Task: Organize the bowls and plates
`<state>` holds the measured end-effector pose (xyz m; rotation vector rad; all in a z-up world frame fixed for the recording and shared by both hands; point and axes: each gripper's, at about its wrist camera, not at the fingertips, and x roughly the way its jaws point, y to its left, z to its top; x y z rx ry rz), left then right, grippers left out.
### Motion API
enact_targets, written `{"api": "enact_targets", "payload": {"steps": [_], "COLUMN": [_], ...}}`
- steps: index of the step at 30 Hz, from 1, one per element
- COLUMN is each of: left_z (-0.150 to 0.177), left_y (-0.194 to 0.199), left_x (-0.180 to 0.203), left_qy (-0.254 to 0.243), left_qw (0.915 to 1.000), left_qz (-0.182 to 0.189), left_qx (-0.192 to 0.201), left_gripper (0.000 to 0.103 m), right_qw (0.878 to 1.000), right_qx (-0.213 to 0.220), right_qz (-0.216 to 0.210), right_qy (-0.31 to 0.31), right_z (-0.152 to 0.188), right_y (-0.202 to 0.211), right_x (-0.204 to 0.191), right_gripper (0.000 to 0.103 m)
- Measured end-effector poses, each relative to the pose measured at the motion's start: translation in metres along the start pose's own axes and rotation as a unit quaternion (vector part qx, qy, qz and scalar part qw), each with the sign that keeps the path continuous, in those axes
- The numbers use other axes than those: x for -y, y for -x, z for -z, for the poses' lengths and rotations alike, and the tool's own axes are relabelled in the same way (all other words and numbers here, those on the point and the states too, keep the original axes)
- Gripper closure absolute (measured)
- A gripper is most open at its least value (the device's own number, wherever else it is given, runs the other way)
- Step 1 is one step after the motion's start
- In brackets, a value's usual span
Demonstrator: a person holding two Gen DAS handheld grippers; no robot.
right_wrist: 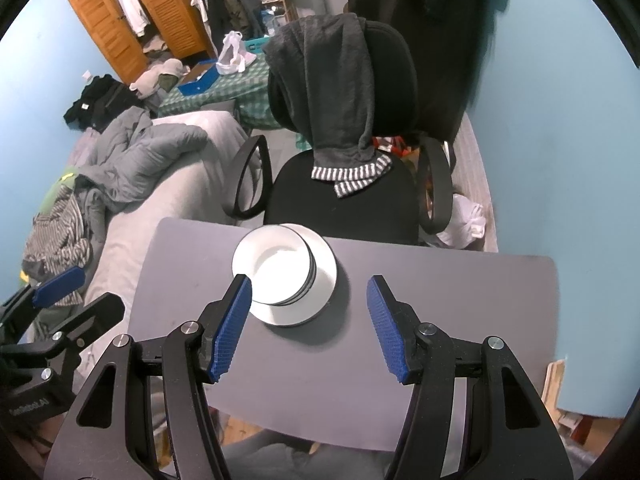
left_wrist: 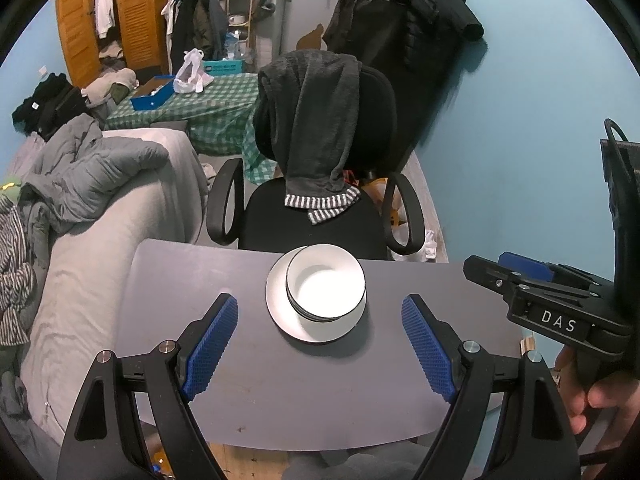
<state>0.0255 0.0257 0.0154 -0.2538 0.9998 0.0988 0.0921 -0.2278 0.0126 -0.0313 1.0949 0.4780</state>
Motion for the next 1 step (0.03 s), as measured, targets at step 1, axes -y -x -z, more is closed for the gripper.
{"api": "enact_targets", "payload": {"steps": [1], "left_z": [-0.0005], "left_y": [-0.0008], "left_x": [-0.0009], "left_qy": [0.001], "left_qw": [1.0000], "left_qz": [0.000], "left_qx": [-0.001], "left_gripper": [0.018], "right_qw": [1.000], "right_qx": [0.000], "right_qz": [0.000], "right_qy": [-0.001], "right_z": [0.0000], "right_y": [0.0000], "right_x": [-0.0001], "right_gripper": [0.044]}}
